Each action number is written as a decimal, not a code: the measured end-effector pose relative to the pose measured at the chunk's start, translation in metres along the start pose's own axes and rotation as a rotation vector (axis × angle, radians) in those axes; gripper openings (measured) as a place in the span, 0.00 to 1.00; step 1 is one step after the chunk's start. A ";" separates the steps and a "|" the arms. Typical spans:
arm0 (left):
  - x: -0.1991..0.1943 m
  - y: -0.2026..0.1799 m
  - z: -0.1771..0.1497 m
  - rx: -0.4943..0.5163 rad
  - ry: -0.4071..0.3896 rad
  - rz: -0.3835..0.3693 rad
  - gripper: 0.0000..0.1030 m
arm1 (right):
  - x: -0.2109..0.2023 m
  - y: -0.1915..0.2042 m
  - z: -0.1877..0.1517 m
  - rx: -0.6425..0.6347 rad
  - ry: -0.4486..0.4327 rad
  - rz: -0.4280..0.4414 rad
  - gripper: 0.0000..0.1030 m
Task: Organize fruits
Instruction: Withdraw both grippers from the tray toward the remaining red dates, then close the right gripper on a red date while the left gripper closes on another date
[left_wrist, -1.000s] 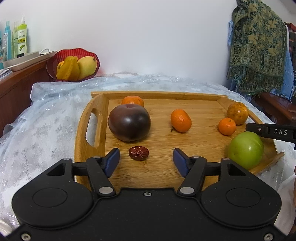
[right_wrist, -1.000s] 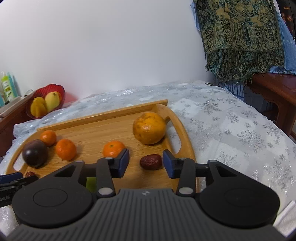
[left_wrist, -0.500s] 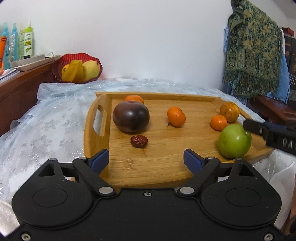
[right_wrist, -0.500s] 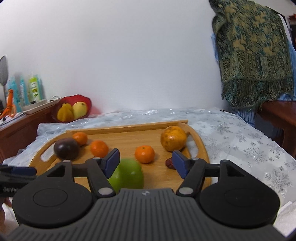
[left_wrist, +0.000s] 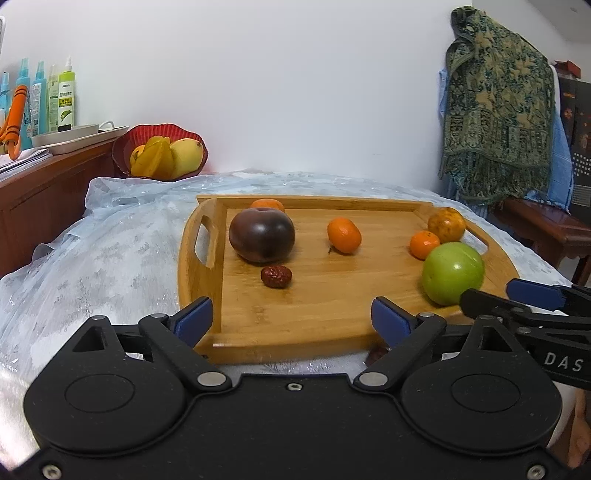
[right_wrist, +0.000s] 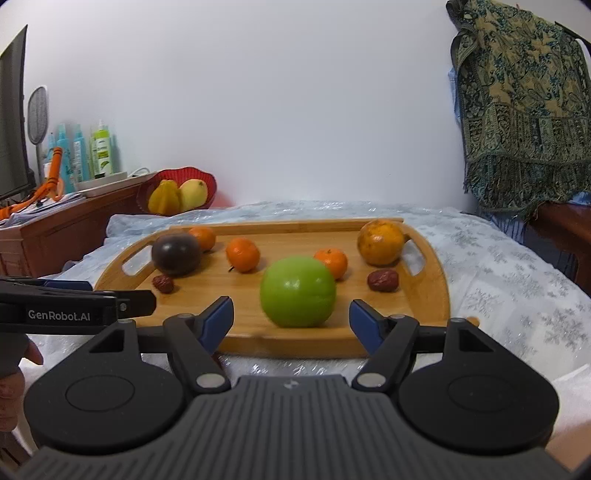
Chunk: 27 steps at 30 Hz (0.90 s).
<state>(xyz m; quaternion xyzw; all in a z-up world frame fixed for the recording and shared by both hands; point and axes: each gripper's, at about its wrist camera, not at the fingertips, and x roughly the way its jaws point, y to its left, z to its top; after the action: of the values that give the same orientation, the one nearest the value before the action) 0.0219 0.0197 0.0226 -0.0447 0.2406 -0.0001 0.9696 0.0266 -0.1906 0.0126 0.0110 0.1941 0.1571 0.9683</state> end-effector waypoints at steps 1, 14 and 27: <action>-0.002 0.000 -0.002 -0.002 -0.002 -0.001 0.90 | -0.001 0.001 -0.001 -0.002 0.002 0.003 0.79; -0.017 -0.002 -0.021 -0.001 0.043 -0.062 0.57 | -0.003 0.020 -0.017 -0.086 0.052 0.042 0.73; -0.008 0.003 -0.020 -0.051 0.092 -0.090 0.43 | 0.019 0.043 -0.025 -0.181 0.131 0.105 0.42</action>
<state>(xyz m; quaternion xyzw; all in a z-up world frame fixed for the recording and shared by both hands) 0.0051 0.0211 0.0087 -0.0802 0.2829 -0.0397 0.9550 0.0211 -0.1449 -0.0143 -0.0769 0.2410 0.2247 0.9410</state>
